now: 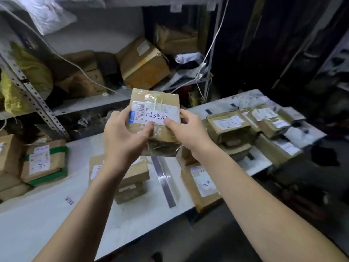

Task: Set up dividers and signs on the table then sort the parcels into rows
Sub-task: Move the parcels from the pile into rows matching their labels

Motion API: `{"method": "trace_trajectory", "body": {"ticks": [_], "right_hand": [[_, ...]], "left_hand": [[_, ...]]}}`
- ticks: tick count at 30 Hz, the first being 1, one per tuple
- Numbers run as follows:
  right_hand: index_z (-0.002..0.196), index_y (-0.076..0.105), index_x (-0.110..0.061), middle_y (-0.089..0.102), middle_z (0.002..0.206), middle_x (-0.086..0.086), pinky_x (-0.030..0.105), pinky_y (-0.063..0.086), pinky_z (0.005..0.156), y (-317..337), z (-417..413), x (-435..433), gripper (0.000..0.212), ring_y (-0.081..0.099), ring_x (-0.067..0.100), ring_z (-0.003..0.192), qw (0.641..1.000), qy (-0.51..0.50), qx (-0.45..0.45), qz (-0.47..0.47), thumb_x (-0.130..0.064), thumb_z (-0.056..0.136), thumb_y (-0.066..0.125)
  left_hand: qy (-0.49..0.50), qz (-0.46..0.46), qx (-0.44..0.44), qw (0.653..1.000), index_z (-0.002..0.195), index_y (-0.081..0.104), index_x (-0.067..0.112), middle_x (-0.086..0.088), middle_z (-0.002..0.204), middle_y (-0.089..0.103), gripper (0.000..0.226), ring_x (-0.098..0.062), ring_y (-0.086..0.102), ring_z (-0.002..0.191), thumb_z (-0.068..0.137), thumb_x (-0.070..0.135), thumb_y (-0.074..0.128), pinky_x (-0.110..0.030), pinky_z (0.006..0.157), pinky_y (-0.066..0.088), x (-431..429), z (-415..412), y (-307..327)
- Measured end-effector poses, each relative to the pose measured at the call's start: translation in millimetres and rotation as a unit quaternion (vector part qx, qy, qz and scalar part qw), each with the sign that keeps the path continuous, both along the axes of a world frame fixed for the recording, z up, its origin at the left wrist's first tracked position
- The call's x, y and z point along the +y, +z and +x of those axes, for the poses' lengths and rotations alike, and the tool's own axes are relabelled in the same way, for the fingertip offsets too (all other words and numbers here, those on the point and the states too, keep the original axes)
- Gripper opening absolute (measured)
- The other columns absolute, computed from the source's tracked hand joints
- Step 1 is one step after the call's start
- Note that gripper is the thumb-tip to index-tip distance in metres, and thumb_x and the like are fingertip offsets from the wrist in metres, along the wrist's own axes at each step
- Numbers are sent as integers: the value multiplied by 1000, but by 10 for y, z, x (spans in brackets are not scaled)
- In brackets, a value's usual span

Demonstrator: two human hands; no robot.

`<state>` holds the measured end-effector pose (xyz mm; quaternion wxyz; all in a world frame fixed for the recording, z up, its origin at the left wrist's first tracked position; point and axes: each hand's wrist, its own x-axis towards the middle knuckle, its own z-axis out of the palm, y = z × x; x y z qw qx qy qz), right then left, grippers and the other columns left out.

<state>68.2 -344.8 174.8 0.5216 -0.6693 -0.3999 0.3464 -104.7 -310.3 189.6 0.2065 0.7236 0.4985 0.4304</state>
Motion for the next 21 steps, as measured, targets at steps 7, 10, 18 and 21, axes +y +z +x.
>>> {"method": "trace_trajectory", "body": {"ticks": [7, 10, 18, 21], "right_hand": [[114, 69, -39, 75, 103, -19, 43, 60, 89, -18, 902, -408, 45, 70, 10, 100, 999, -43, -9, 1, -56, 72, 69], [121, 66, -39, 74, 107, -19, 42, 60, 88, -57, 1315, -443, 50, 70, 10, 101, 998, -58, -8, -10, -56, 73, 70], [133, 58, -33, 60, 101, -29, 14, 51, 75, -193, 2497, -279, 43, 58, -13, 90, 996, -68, -40, -48, -34, 93, 72], [138, 57, -32, 56, 99, -31, 25, 54, 89, -262, 2886, -174, 47, 58, -8, 94, 994, -64, -53, -65, -33, 93, 71]], "left_hand": [[-53, 3, -22, 998, 123, 67, 29, 3, 100, 59, 45, -19, 59, 96, 81, 42, 79, -34, 85, 49, -207, 936, -71], [-65, -12, -37, 997, 124, 66, 28, 5, 101, 58, 48, -17, 60, 97, 82, 47, 78, -38, 87, 52, -179, 1361, -180], [-93, -67, -100, 988, 134, 62, 31, 11, 109, 59, 57, -7, 59, 102, 81, 49, 75, -29, 90, 51, 109, 2524, -634], [-114, -89, -108, 984, 115, 60, 40, 19, 106, 59, 34, -4, 57, 100, 86, 39, 77, -26, 90, 49, 134, 2889, -729]]}}
